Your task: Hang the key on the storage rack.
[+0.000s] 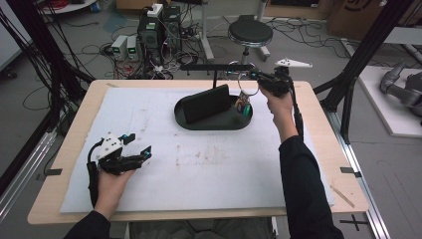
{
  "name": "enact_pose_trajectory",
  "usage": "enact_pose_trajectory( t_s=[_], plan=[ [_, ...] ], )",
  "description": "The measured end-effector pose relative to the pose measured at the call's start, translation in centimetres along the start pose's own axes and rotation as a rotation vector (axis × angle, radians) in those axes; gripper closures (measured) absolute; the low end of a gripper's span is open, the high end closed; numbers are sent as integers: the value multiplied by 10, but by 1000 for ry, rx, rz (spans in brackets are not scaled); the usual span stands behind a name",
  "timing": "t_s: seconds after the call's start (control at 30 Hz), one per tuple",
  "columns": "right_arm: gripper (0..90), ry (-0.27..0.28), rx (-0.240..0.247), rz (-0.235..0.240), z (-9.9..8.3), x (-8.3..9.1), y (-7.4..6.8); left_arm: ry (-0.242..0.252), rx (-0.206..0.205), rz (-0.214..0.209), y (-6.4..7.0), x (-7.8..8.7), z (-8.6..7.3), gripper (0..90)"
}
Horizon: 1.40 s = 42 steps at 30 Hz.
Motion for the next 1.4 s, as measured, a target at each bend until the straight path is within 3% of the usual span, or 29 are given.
enact_pose_trajectory(
  t_s=[0.57, 0.83, 1.17, 1.4],
  plan=[
    [876, 0, -32, -22, -8, -6, 17, -6, -11, 6, -1, 3, -3, 234],
    [870, -4, -25, -25, -9, -6, 19, -1, -12, -2, 1, 2, -2, 234],
    [838, -40, 11, -108, -12, -8, 20, 0, -13, -5, 2, 2, -2, 234],
    [734, -33, 3, -200, -12, -3, 26, -3, -18, -5, 1, 1, -2, 234]
  ],
)
Point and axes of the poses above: each handheld gripper's, and its own axes: x roughly backward along the jaws, z roughly out of its top, y roughly to its right, the point moved 7 cm from there along -x, roughly forward along the jaws, and after that the axes turned 5 degrees about z, right-handed, at the moved point
